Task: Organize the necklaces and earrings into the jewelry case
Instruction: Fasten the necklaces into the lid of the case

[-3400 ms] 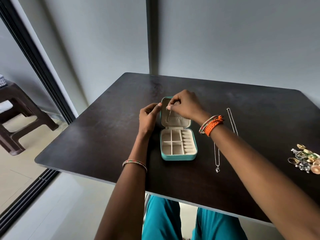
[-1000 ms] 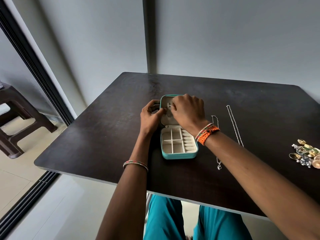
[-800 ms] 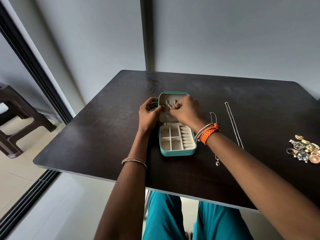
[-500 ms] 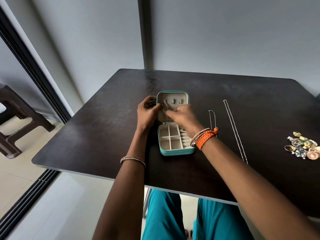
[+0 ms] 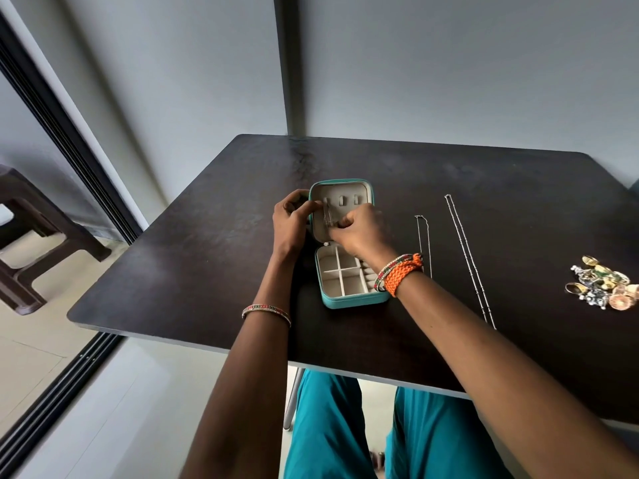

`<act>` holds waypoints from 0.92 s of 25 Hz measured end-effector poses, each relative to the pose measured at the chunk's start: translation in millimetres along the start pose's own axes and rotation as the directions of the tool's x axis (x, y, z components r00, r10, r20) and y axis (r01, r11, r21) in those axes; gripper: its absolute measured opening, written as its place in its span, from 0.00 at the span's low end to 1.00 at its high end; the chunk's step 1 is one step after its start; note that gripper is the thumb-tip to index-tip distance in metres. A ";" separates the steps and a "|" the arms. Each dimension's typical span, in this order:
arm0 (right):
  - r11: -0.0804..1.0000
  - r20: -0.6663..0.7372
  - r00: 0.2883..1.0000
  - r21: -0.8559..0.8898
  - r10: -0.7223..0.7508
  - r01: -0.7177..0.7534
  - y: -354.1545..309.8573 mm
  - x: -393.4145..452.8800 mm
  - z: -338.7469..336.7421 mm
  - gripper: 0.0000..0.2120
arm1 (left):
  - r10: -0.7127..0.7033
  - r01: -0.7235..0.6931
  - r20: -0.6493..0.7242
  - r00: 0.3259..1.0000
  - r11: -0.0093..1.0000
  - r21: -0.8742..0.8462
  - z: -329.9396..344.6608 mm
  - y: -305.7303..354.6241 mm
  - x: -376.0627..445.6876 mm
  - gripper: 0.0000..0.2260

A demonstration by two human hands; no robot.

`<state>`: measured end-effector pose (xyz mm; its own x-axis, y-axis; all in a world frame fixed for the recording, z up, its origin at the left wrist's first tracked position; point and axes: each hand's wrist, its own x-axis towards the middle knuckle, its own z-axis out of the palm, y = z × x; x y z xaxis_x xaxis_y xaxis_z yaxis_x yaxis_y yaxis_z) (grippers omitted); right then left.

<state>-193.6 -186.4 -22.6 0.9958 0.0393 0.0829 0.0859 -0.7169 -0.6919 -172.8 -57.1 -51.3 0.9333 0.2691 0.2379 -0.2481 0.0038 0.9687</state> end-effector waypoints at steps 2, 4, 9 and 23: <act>0.995 -0.008 0.999 -0.085 -0.051 0.050 -1.4 -5.8 -8.5 0.11 | 0.008 -0.008 0.005 1.000 1.000 -0.005 0.0 0.1 -0.4 0.05; 0.975 -0.085 0.988 -0.194 -0.130 0.112 -3.1 -13.8 -15.8 0.09 | 0.011 -0.011 0.006 1.000 1.000 -0.002 0.2 0.2 -0.2 0.05; 0.904 -0.096 0.926 -0.277 -0.364 0.326 -9.8 -20.2 -17.3 0.06 | 0.019 -0.019 0.005 1.000 1.000 0.016 0.1 -1.0 0.4 0.04; 0.878 0.035 0.939 -0.343 -0.342 0.333 -4.1 -21.6 2.6 0.07 | 0.006 -0.006 -0.012 1.000 1.000 -0.006 0.6 -1.4 0.8 0.05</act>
<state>-215.3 -182.5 -23.4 0.9067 0.3066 0.2897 0.3959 -0.8554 -0.3340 -171.6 -57.5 -52.4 0.9286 0.2805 0.2429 -0.2553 0.0080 0.9668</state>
